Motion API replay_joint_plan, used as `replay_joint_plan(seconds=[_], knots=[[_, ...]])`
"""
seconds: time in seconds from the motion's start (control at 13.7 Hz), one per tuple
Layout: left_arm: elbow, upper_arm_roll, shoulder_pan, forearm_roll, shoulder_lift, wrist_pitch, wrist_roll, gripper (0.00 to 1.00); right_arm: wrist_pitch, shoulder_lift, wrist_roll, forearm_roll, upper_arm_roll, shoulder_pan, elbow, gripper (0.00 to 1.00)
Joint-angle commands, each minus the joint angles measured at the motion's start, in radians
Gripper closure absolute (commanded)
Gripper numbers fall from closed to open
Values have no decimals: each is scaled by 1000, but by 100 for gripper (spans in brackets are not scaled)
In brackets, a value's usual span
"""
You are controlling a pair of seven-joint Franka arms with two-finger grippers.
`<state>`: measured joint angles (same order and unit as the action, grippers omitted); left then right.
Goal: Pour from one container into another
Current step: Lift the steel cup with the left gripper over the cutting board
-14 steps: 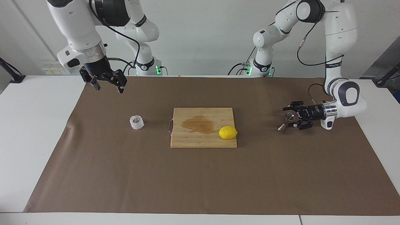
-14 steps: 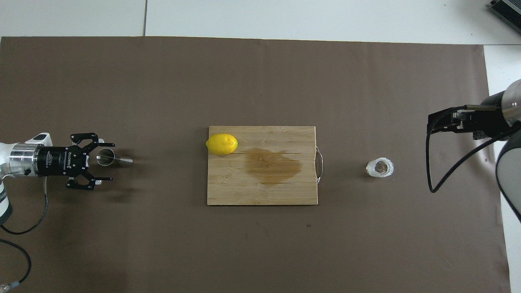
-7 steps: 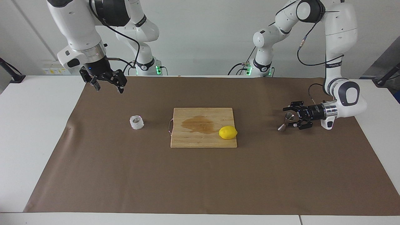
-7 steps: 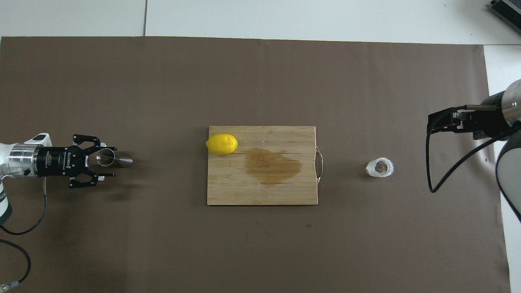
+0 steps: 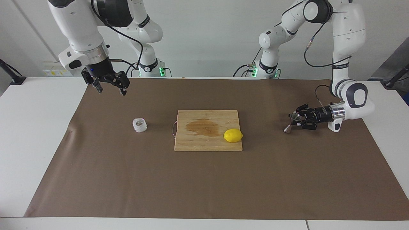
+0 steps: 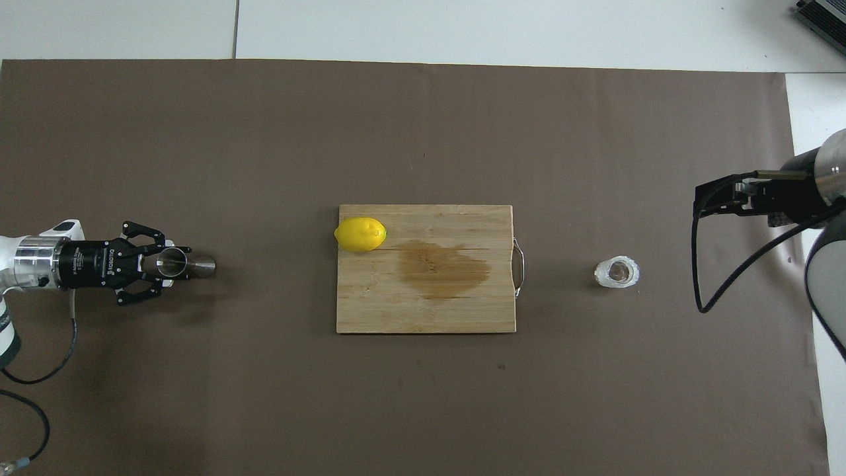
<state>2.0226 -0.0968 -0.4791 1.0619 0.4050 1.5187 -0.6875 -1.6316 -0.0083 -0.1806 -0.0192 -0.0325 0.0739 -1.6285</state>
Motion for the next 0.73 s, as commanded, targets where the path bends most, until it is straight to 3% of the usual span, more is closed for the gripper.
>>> replay_joint_plan(seconds=[0.0, 0.15, 0.66], knots=[[11, -3, 2, 27, -8, -37, -23, 85, 4, -22, 30, 25, 5, -13, -21, 0], [2, -30, 5, 67, -8, -70, -24, 100, 6, -22, 30, 25, 5, -13, -21, 0], [-4, -55, 186, 246, -31, -115, -30, 100, 6, -22, 30, 25, 5, -14, -21, 0]])
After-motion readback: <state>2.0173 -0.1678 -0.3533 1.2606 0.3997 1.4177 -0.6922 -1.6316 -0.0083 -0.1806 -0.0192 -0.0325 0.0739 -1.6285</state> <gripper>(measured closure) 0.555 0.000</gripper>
